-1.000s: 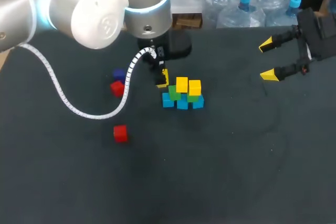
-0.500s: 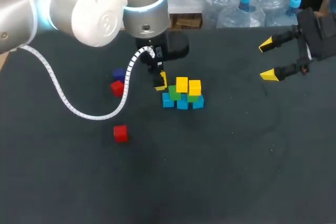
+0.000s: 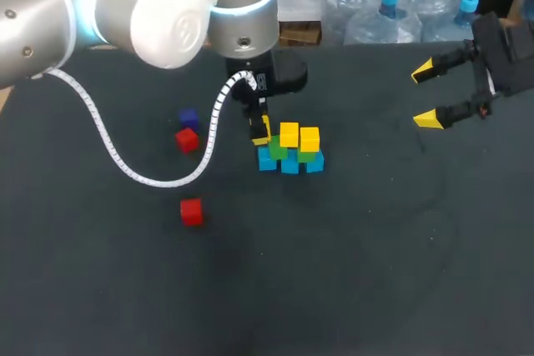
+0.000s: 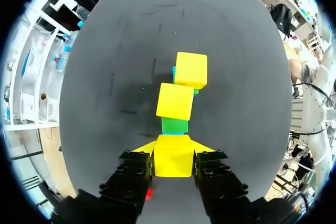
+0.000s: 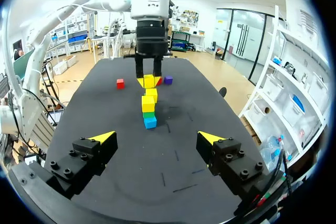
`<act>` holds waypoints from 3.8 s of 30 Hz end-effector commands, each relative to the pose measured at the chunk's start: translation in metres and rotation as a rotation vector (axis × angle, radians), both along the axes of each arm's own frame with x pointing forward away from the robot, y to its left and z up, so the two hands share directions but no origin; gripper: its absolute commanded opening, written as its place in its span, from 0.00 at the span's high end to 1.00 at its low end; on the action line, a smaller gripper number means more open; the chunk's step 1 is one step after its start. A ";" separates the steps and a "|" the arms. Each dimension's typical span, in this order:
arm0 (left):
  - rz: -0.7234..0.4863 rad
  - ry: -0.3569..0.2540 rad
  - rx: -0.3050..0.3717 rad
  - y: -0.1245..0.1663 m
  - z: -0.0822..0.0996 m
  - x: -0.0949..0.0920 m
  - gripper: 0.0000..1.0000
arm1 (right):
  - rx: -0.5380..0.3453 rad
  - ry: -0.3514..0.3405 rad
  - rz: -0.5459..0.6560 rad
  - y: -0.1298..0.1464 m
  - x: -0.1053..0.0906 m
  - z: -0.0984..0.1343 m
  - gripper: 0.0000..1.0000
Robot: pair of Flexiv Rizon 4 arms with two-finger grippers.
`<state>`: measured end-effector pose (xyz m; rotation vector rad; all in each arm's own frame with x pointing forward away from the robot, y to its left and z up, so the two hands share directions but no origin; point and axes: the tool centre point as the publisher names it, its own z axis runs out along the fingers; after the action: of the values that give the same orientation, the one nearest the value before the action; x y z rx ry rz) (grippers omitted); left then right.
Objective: Place the blue cubes, place green cubes on the blue cubes, place the yellow cubes on the green cubes, then place the red cubes on the yellow cubes, and place purple cube on the red cubes.
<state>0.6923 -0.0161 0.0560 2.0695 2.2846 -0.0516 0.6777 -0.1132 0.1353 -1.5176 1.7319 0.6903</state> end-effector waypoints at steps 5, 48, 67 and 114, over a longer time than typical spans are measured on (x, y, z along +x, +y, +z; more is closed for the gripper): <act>0.012 0.002 -0.003 0.000 -0.005 0.001 1.00 | 0.001 -0.001 0.001 0.000 0.001 -0.001 0.00; 0.010 0.011 0.029 -0.011 -0.007 0.000 1.00 | 0.001 -0.001 0.001 0.000 0.001 -0.001 0.00; 0.002 0.014 0.020 -0.014 -0.009 -0.001 1.00 | 0.001 -0.001 0.001 0.000 0.001 -0.001 0.00; -0.016 0.032 0.032 -0.015 -0.015 0.002 0.98 | 0.001 -0.001 0.001 0.000 0.001 -0.001 0.00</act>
<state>0.6905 -0.0295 0.0417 2.1086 2.2993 -0.0440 0.6777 -0.1132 0.1353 -1.5176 1.7320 0.6904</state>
